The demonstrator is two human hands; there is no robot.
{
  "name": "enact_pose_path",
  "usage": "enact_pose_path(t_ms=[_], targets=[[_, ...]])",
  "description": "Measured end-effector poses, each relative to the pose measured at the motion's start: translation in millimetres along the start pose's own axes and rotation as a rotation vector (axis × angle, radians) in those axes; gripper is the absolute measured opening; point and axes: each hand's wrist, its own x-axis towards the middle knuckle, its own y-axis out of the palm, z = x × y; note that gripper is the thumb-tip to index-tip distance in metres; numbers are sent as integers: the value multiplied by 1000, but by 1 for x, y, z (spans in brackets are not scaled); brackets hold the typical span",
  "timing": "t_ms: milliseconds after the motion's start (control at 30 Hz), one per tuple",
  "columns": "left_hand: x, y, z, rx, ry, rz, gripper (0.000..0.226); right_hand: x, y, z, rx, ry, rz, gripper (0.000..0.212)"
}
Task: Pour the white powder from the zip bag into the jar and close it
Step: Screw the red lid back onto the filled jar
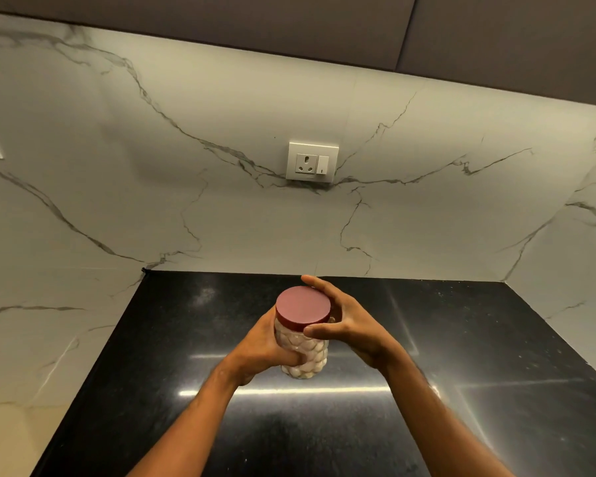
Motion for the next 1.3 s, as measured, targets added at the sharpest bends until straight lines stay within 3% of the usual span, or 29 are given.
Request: enact_pose_path(t_ms=[200, 367, 533, 767, 1033, 1300], targets=[[-2, 3, 1, 10, 6, -43, 89, 0, 16, -7, -53, -43, -127, 83], [-4, 2, -2, 31, 5, 10, 97, -3, 10, -6, 10, 1, -28, 91], [-3, -1, -5, 50, -1, 58, 97, -5, -1, -5, 60, 35, 41, 84], [3, -1, -1, 48, -1, 11, 93, 0, 8, -6, -45, -10, -115, 81], [6, -9, -5, 70, -38, 129, 88, -1, -3, -8, 66, 11, 28, 82], [7, -6, -2, 49, -36, 64, 88, 3, 15, -11, -37, -46, -134, 84]])
